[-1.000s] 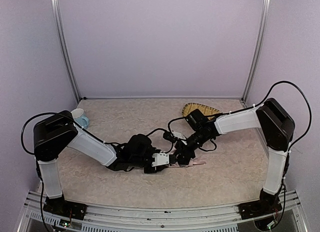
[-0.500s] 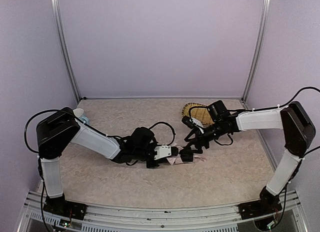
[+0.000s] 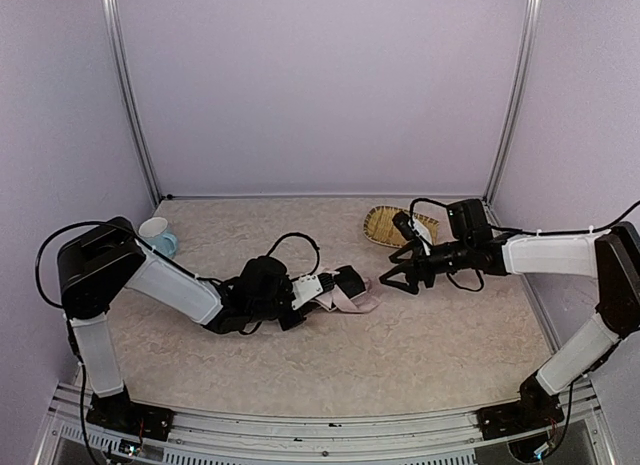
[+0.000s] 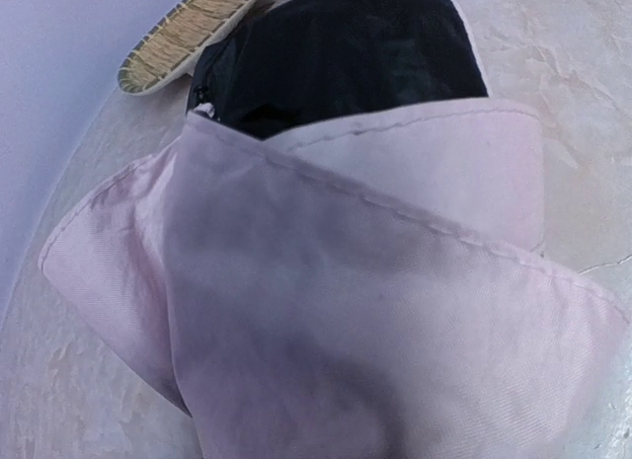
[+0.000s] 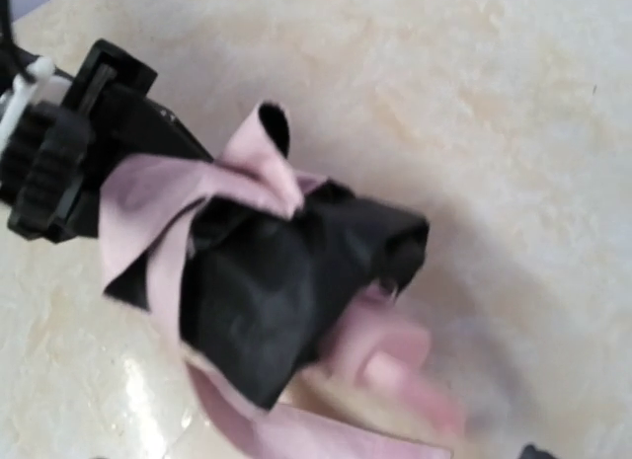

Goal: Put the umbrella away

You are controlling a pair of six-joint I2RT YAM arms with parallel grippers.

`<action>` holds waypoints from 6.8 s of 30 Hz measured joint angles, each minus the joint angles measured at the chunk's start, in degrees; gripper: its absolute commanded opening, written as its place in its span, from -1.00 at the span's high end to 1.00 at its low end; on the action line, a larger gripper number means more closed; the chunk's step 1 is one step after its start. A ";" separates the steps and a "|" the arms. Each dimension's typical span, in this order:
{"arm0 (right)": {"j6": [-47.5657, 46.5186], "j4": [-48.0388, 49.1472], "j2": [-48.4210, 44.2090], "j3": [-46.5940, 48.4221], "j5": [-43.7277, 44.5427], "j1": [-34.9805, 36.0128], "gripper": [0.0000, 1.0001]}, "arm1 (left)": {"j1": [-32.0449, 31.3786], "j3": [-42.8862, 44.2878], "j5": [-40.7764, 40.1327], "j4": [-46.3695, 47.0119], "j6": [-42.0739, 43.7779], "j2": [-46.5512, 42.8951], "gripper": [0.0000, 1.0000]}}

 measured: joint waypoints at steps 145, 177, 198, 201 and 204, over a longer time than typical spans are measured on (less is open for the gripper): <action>9.64 -2.43 -6.75 7.65 11.63 11.41 1.00 | 15.17 12.35 10.80 -9.25 -1.31 -7.43 1.00; 6.32 -11.23 14.56 27.69 20.94 5.49 1.00 | -9.55 -6.60 -10.80 6.75 22.56 -1.81 1.00; 11.04 -4.66 -4.72 3.15 -1.60 7.15 0.83 | -2.97 1.31 -19.26 6.67 18.58 6.43 1.00; 15.76 -4.66 -4.24 -5.51 -1.92 8.85 -0.28 | -2.49 0.79 -20.11 7.85 19.32 6.58 1.00; 17.66 -11.10 -1.70 -8.20 -1.16 10.08 -0.73 | -2.49 -0.44 -20.37 9.84 20.70 6.58 1.00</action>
